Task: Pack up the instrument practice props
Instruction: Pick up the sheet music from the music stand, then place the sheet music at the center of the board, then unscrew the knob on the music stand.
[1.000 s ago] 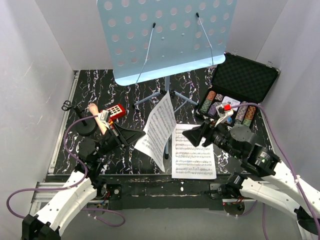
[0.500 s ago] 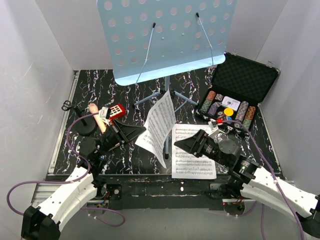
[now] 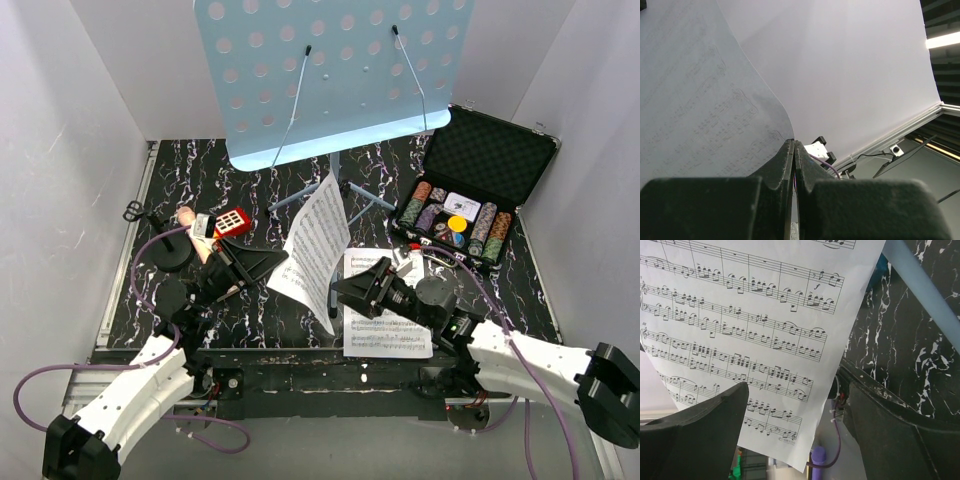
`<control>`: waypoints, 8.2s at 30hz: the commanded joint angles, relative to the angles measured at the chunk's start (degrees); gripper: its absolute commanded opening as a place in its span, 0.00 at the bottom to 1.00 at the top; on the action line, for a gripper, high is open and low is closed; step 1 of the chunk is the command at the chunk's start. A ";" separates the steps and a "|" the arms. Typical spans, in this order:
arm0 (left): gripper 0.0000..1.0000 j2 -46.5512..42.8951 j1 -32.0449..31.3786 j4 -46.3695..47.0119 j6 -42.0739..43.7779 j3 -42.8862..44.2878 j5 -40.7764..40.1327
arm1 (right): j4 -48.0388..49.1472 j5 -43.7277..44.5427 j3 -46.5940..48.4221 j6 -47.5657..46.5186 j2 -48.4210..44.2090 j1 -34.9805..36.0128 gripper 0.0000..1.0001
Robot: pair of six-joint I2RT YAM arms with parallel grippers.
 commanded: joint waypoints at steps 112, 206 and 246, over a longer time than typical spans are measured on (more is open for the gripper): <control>0.86 -2.09 -0.77 -60.96 27.62 16.03 -19.06 | -59.31 -0.63 13.27 -26.67 10.67 -10.62 0.54; 0.48 64.36 -11.58 32.29 70.07 40.46 -25.39 | -62.30 1.82 32.78 -47.68 5.66 -15.37 0.56; 0.47 62.16 -0.33 32.64 51.36 43.01 -1.05 | -60.63 0.59 31.02 -47.24 5.23 -15.37 0.55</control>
